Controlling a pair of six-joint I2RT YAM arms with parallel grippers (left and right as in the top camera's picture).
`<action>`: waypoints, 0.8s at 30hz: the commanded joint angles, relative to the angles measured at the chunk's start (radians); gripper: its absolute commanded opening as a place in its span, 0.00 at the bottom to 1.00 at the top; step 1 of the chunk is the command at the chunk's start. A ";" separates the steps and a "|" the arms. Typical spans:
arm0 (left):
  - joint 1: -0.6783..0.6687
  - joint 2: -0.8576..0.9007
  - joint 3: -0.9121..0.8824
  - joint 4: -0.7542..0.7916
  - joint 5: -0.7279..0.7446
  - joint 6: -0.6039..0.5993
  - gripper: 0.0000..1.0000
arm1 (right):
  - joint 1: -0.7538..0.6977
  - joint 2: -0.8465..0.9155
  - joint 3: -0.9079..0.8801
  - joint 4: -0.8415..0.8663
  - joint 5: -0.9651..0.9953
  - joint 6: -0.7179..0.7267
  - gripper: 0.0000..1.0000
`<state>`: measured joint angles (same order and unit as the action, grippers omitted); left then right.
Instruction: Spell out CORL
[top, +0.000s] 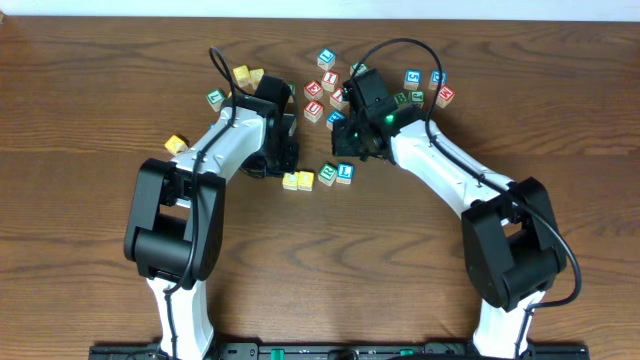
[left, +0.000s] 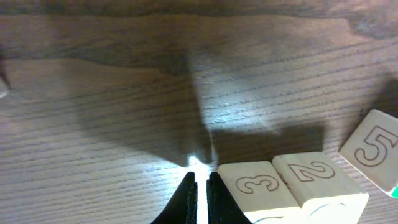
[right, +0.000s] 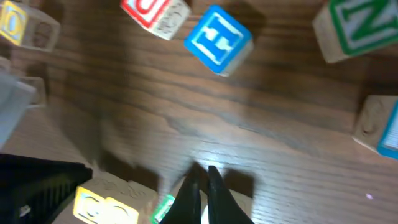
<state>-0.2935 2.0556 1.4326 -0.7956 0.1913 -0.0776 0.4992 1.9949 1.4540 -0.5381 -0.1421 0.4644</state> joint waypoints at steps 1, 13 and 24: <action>0.043 -0.010 0.035 -0.013 -0.053 -0.026 0.08 | 0.018 0.035 0.018 0.012 0.001 0.042 0.01; 0.211 -0.207 0.089 0.009 -0.053 -0.036 0.08 | 0.053 0.100 0.018 0.002 -0.033 0.081 0.01; 0.232 -0.206 0.089 0.008 -0.053 -0.036 0.07 | 0.066 0.100 0.018 -0.095 -0.014 0.158 0.01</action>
<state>-0.0654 1.8450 1.5085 -0.7849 0.1509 -0.1078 0.5613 2.0808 1.4551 -0.6235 -0.1642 0.5827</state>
